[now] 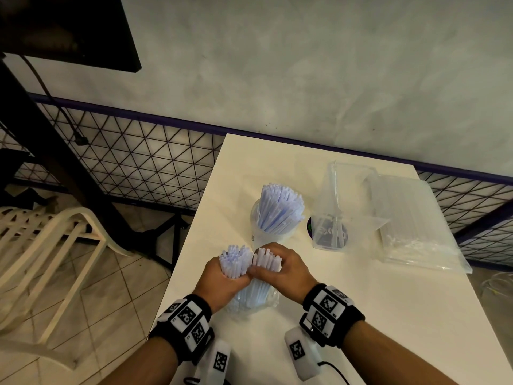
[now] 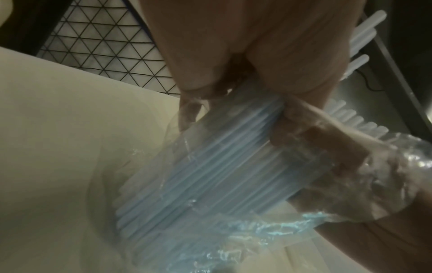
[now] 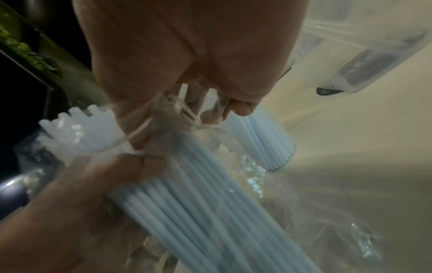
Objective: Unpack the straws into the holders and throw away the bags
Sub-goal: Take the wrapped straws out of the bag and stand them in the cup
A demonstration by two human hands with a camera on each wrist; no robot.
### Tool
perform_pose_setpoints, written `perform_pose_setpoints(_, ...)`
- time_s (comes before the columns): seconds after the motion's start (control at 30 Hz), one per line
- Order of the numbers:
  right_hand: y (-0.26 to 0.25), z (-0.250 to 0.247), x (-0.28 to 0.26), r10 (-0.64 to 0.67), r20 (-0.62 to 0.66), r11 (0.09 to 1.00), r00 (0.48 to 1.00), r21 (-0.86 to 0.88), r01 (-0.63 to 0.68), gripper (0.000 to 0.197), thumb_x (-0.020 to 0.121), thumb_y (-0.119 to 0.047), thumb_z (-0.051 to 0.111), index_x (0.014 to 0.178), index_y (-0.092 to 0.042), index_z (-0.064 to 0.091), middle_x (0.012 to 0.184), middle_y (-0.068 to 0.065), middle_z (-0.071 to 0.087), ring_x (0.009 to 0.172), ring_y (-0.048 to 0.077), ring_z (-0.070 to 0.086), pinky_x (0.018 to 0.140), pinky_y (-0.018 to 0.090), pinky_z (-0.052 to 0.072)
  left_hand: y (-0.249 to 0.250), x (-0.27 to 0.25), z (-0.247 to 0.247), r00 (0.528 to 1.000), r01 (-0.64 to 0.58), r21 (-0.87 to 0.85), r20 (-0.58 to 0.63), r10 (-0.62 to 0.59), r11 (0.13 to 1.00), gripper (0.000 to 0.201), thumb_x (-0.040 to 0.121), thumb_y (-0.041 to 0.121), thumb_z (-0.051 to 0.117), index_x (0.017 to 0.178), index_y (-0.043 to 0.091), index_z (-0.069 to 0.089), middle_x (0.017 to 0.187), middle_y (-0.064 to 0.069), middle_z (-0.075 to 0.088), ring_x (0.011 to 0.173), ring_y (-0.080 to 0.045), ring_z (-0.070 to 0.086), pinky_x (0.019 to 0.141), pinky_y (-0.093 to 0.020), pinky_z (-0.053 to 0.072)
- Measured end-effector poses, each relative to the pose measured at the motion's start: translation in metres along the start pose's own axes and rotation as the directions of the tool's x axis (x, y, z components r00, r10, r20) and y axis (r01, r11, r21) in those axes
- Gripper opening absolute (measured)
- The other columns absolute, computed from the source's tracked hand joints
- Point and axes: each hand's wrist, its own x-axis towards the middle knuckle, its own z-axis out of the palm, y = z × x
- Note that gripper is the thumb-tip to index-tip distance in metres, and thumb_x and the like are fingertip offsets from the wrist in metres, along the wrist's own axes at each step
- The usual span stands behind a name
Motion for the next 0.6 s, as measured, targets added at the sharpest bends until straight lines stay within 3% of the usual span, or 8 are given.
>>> perform_pose_setpoints(0.17,-0.004,0.001,0.0,-0.116,-0.001,0.991,0.993,-0.074,0.115,0.016,0.074,-0.023,0.073,0.085,-0.031,0.064,0.088,-0.003,0.066,0.082,0.003,0.061,0.077,0.017,0.047,-0.001,-0.001,-0.001,1.0,-0.006,0.025,-0.021,0.007,1.0,0.028,0.064,0.024,0.078,0.091,0.018,0.072,0.089,-0.005,0.075,0.085,-0.013,0.072,0.078,-0.029,0.058)
perform_pose_setpoints(0.27,0.0,0.003,-0.002,-0.207,-0.023,0.95,0.978,-0.243,0.195,0.022,0.069,-0.031,0.065,0.081,-0.048,0.061,0.089,-0.01,0.06,0.091,0.007,0.054,0.081,0.013,0.039,-0.001,-0.002,-0.001,0.999,-0.003,0.048,-0.045,0.005,0.999,0.023,0.064,0.02,0.075,0.087,0.019,0.073,0.086,-0.004,0.075,0.081,-0.01,0.072,0.076,-0.025,0.056)
perform_pose_setpoints(0.3,0.003,0.004,-0.002,-0.238,-0.023,0.923,0.971,-0.315,0.219,0.02,0.069,-0.035,0.065,0.082,-0.05,0.061,0.093,-0.012,0.058,0.095,0.011,0.052,0.083,0.015,0.038,-0.001,-0.002,-0.001,0.999,-0.002,0.053,-0.052,0.004,0.999,0.025,0.064,0.021,0.074,0.088,0.018,0.073,0.086,-0.003,0.075,0.081,-0.01,0.072,0.076,-0.024,0.056)
perform_pose_setpoints(0.37,0.007,0.0,-0.003,-0.254,0.021,0.87,0.967,-0.431,0.238,0.012,0.069,-0.039,0.07,0.08,-0.036,0.066,0.101,-0.011,0.053,0.097,0.018,0.045,0.085,0.023,0.038,-0.001,-0.001,-0.001,0.998,-0.002,0.069,-0.058,0.006,0.998,0.029,0.063,0.023,0.073,0.091,0.015,0.074,0.087,-0.002,0.076,0.081,-0.009,0.072,0.076,-0.021,0.056)
perform_pose_setpoints(0.47,0.005,-0.008,-0.006,-0.241,0.115,0.798,0.964,-0.542,0.265,0.022,0.071,-0.043,0.073,0.074,-0.022,0.068,0.099,-0.008,0.046,0.091,0.015,0.039,0.079,0.027,0.04,0.0,-0.001,0.0,0.998,-0.005,0.088,-0.063,0.01,0.996,0.02,0.071,0.014,0.077,0.09,0.019,0.073,0.086,0.001,0.075,0.079,-0.004,0.071,0.071,-0.014,0.054)
perform_pose_setpoints(0.5,0.003,-0.01,-0.007,-0.245,0.123,0.802,0.962,-0.532,0.272,0.025,0.072,-0.044,0.071,0.074,-0.019,0.068,0.095,-0.007,0.048,0.088,0.014,0.043,0.077,0.03,0.044,0.0,-0.001,0.001,0.998,-0.008,0.092,-0.068,0.015,0.996,0.019,0.073,0.009,0.077,0.087,0.022,0.072,0.083,0.003,0.075,0.077,-0.001,0.07,0.07,-0.014,0.053)
perform_pose_setpoints(0.6,-0.011,-0.016,-0.01,-0.175,0.033,0.937,0.984,-0.303,0.176,0.029,0.072,-0.039,0.073,0.08,-0.012,0.069,0.085,0.0,0.064,0.078,0.02,0.063,0.072,0.043,0.052,0.002,-0.002,0.002,0.997,-0.009,0.082,-0.072,0.015,0.997,0.021,0.072,0.007,0.077,0.085,0.024,0.073,0.083,0.002,0.075,0.079,-0.005,0.071,0.075,-0.021,0.055)
